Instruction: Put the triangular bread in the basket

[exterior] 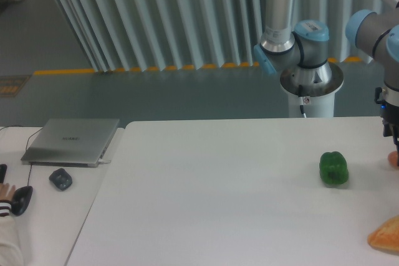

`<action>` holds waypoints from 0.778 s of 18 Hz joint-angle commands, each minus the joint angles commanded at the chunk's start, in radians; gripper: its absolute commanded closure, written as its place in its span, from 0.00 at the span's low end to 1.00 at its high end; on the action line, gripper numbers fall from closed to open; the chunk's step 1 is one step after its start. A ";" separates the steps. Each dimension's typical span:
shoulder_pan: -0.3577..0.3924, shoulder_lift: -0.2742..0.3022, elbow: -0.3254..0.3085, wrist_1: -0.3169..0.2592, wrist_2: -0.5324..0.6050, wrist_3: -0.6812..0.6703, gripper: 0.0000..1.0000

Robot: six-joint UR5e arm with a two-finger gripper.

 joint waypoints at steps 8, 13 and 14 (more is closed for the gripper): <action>0.000 -0.026 -0.002 0.006 0.060 -0.021 0.00; 0.000 -0.028 0.014 0.025 0.061 -0.121 0.00; -0.008 -0.028 0.018 0.043 0.058 -0.124 0.00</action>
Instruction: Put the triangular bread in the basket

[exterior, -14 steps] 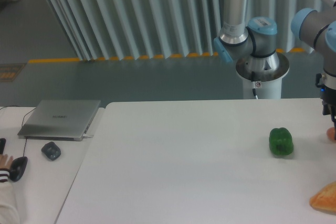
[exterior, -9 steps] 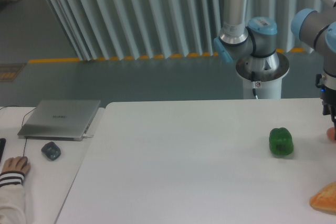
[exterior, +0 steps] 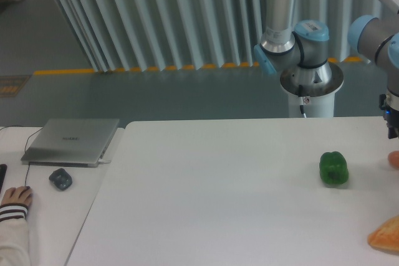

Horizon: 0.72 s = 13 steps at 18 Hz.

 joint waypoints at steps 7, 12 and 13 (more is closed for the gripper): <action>-0.029 -0.086 0.011 0.124 -0.123 -0.101 0.00; -0.029 -0.173 0.066 0.184 -0.123 -0.100 0.00; -0.029 -0.184 0.068 0.196 -0.121 -0.100 0.00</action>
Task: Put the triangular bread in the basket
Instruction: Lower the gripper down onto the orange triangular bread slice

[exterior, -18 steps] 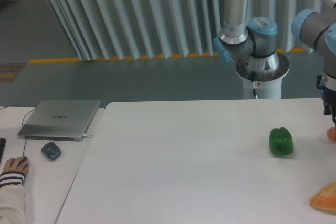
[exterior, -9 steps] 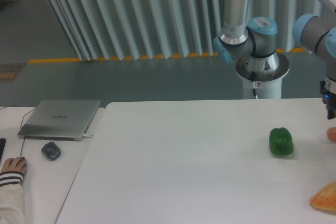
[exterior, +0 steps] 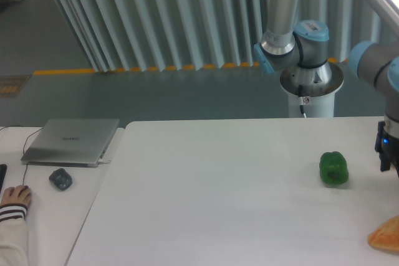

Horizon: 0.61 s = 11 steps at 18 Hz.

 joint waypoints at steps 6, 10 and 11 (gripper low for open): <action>0.003 -0.049 0.003 0.051 0.005 -0.003 0.00; -0.003 -0.065 0.002 0.066 0.008 -0.028 0.00; -0.006 -0.066 0.003 0.068 0.008 -0.028 0.00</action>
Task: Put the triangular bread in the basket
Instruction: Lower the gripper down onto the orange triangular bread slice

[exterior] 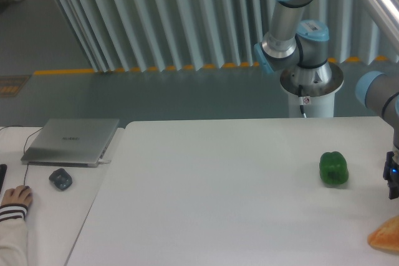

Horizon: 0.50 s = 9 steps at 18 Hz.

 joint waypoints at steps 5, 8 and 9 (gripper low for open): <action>-0.003 -0.020 0.003 0.031 0.000 -0.008 0.00; -0.008 -0.037 0.003 0.052 0.002 -0.012 0.00; -0.008 -0.040 0.003 0.055 0.002 -0.012 0.00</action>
